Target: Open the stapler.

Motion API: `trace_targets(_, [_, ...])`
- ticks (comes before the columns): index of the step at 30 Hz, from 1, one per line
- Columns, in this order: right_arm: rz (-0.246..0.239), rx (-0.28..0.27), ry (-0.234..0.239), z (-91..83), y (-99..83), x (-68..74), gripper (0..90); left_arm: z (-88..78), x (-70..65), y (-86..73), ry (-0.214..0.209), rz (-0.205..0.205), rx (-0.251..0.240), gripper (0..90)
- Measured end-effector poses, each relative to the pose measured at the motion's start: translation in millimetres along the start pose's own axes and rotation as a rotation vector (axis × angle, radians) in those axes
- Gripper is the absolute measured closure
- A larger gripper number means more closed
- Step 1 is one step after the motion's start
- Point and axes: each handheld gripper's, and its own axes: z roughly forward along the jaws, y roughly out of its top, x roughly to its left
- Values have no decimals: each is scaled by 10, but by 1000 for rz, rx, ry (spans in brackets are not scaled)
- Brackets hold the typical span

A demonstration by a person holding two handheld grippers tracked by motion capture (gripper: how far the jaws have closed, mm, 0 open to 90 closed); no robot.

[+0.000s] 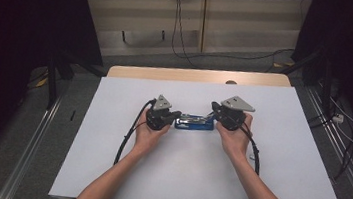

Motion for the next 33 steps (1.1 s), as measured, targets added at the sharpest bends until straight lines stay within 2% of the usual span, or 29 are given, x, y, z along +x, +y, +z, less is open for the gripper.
trace_targets(7, [-33,22,-2,-5,-13,-22,900,1,1,1,1,-1,0,900])
trace_targets(18, [-29,28,-31,-69,-30,-136,900,0,4,0,-2,-1,0,900])
trace_targets(19, [-49,30,-34,-87,-47,-135,900,0,3,-1,-3,0,0,900])
trace_targets(33, [-36,34,-34,-165,-142,-217,900,-1,-2,-3,1,2,-1,900])
